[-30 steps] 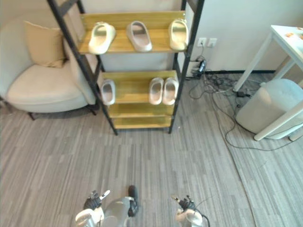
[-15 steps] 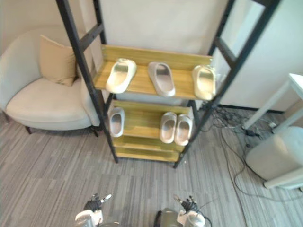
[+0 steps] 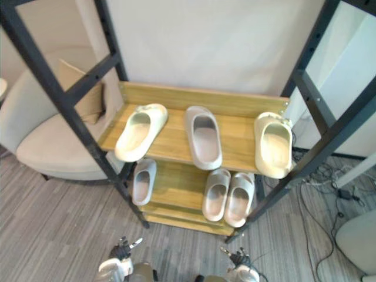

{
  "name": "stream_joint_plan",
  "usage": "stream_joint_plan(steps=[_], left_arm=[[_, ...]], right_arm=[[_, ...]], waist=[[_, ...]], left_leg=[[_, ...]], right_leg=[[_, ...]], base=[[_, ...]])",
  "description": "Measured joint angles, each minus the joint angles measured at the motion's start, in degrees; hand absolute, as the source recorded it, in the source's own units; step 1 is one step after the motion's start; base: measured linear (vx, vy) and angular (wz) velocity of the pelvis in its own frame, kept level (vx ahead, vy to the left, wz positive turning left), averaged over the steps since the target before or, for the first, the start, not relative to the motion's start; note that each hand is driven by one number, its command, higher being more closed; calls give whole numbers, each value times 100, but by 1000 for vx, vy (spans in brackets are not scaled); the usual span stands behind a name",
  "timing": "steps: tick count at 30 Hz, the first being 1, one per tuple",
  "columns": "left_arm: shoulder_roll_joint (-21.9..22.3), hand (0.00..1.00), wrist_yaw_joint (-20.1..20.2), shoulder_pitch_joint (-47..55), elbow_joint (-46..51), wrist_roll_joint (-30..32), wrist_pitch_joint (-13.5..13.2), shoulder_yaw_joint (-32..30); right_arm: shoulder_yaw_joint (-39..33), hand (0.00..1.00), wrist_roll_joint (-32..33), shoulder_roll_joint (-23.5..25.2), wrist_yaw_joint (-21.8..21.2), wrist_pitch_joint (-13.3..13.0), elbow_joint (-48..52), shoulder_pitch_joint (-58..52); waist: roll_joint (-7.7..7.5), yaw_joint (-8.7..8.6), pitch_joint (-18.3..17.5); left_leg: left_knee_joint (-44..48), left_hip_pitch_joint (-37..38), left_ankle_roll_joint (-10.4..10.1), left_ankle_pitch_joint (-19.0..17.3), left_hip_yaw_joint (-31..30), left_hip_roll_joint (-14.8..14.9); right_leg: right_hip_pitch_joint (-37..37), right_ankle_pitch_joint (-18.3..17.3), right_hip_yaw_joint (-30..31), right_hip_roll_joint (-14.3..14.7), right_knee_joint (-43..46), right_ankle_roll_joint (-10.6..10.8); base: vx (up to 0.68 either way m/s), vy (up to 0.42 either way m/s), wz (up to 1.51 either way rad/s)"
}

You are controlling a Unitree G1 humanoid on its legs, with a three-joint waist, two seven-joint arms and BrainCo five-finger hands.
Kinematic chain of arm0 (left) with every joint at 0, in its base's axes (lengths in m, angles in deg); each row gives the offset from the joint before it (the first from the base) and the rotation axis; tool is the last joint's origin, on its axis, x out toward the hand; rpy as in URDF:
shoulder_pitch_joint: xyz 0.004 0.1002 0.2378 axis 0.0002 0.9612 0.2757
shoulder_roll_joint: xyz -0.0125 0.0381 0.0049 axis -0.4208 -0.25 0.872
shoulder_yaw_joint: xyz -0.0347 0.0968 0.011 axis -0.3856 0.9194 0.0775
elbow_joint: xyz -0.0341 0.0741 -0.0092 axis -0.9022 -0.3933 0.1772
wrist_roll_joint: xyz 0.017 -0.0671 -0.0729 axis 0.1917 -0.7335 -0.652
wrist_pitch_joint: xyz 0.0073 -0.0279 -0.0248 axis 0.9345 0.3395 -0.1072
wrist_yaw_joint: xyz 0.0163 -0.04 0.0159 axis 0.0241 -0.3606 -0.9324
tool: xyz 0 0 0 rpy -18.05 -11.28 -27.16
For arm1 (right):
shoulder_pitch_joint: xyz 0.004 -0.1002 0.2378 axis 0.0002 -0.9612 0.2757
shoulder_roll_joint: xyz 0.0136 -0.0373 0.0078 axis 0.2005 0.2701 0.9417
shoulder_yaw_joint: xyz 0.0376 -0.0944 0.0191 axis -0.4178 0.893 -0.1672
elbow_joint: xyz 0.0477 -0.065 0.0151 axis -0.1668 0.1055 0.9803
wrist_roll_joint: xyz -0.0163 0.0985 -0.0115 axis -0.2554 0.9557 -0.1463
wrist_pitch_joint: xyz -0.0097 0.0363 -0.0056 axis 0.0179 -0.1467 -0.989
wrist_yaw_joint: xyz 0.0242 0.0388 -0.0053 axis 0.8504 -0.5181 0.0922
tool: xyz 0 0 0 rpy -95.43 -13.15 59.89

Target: Organize the slippers on the shoe rack

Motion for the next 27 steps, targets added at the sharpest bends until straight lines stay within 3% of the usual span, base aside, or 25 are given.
stream_joint_plan(steps=[5,18,22,24,27], left_arm=[[-126,0,-28,-65,-145,101,12,117],[-124,0,-87,-31,-371,123,31,225],[-166,0,-182,25,-368,161,37,226],[-199,0,-192,64,-355,225,39,247],[-245,0,-195,155,-297,238,39,342]], right_arm=[[32,0,-4,124,27,30,-6,-41],[250,0,46,-33,240,-18,142,-214],[687,0,100,-58,379,-29,1474,-748],[798,0,93,-61,414,-34,2833,-1214],[936,0,5,-69,407,-51,3880,-1570]], waist=[[-205,1,-127],[-63,-31,-204],[-81,-38,-206],[-111,-73,-209],[-175,-109,-261]], left_leg=[[-257,211,49,17,330,-205],[-1109,844,119,204,709,-286],[-1293,935,139,281,919,-315],[-1305,930,145,285,1049,-330],[-1310,931,147,284,1148,-330]], right_leg=[[109,127,288,-196,-326,202],[165,311,844,-144,-652,193],[142,478,1068,-145,-836,218],[58,538,1200,-154,-838,247],[0,568,1276,-155,-839,259]], base=[[170,145,-30],[18,10,-22],[-40,22,-29],[-51,34,-31],[-34,16,-22]])
